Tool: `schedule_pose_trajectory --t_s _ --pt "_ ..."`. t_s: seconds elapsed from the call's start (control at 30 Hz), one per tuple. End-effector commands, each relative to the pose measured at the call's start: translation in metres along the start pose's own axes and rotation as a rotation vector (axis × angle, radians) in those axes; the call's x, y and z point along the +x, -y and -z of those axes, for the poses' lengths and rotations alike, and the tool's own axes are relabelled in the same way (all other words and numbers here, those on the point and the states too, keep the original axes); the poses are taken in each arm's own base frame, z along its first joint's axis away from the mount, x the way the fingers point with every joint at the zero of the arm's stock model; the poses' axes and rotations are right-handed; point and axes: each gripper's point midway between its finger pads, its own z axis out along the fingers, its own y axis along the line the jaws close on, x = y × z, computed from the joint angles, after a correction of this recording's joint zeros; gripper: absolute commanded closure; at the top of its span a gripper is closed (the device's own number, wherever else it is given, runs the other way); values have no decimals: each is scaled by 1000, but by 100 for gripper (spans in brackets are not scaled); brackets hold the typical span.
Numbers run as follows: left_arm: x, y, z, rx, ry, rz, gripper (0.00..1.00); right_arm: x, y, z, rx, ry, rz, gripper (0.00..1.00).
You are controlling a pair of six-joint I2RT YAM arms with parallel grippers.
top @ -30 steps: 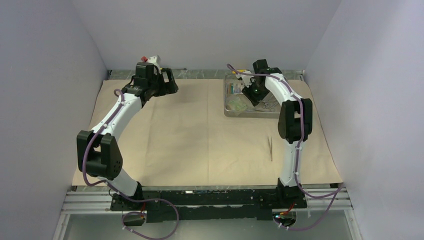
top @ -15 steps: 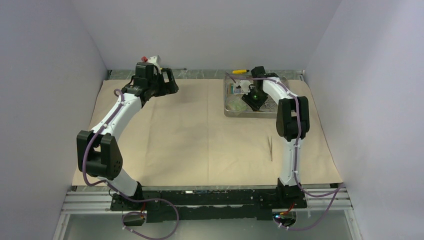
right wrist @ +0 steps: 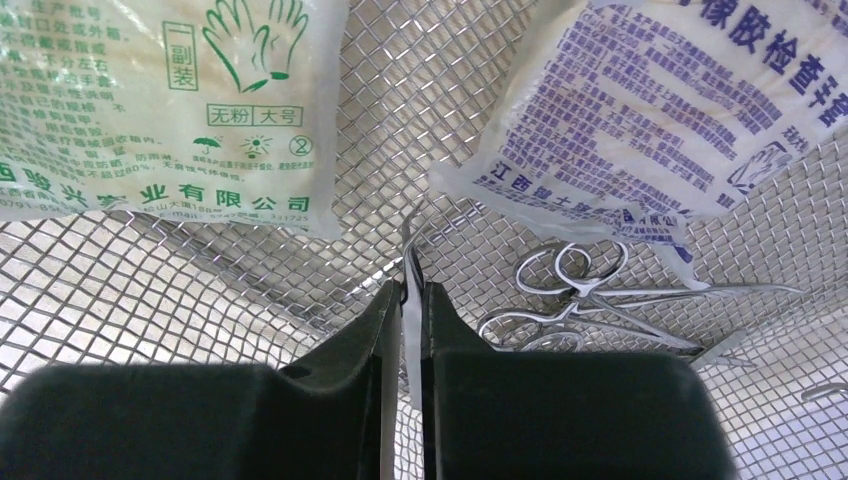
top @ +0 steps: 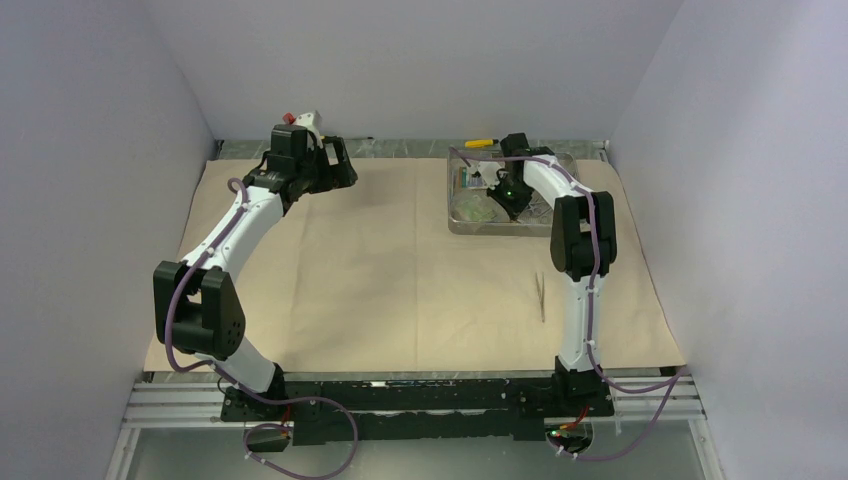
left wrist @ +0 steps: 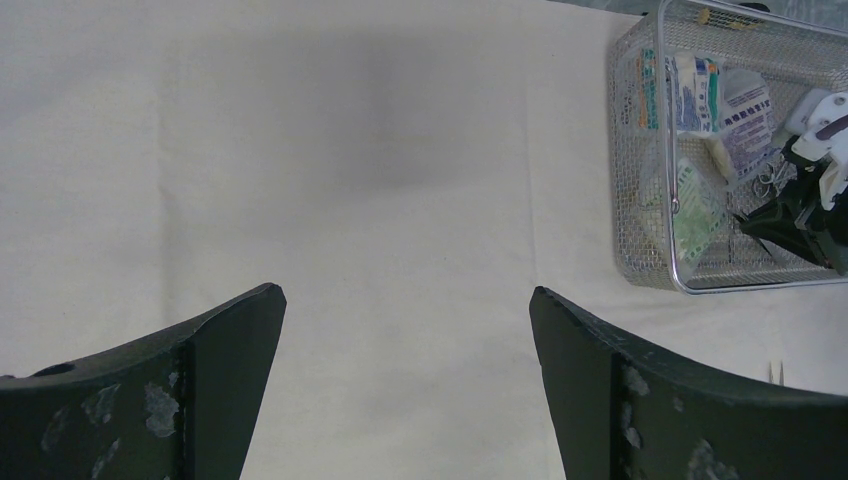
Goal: Open and lay out the surgical kit
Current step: Pick up the medical item from the container, then place the medical item in the surgical kit.
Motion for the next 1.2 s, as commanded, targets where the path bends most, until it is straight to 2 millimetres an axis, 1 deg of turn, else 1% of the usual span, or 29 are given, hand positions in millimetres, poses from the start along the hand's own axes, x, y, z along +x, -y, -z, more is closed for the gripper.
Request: schedule_pose_trajectory --t_s 0.0,0.13,0.3,0.37,0.4,0.6,0.67,0.73,0.83,0.9,0.93,1.0,1.07,1.17 --pt "-23 8 2 31 49 -10 2 -16 19 27 69 56 18 93" --pt "-22 9 1 35 47 -9 2 -17 24 40 97 65 20 99" --pt "-22 9 1 40 47 -6 2 -28 32 66 151 133 24 100" --pt "-21 10 1 43 44 -6 2 -36 36 82 177 177 28 100" --pt "-21 10 1 43 44 -6 2 -41 39 93 194 207 30 100" --pt "-28 14 4 61 74 -16 2 -69 48 142 261 370 29 100" --pt "-32 19 5 88 84 -26 2 -81 48 159 267 438 13 100" --pt "-37 30 8 143 90 -40 2 -93 45 177 259 514 -23 100" --pt "-46 54 13 262 96 -63 1 -117 27 207 170 674 -76 100" --pt "-55 72 20 348 104 -61 1 -135 7 225 91 792 -93 100" --pt "-59 80 25 386 104 -53 1 -148 -1 239 77 875 -100 100" --pt "-66 94 33 444 107 -22 1 -165 -28 251 4 975 -119 100" --pt "-74 103 41 469 128 29 1 -182 -49 268 -30 1069 -133 99" --pt "-73 119 54 547 132 68 1 -209 -79 289 -106 1162 -169 98"
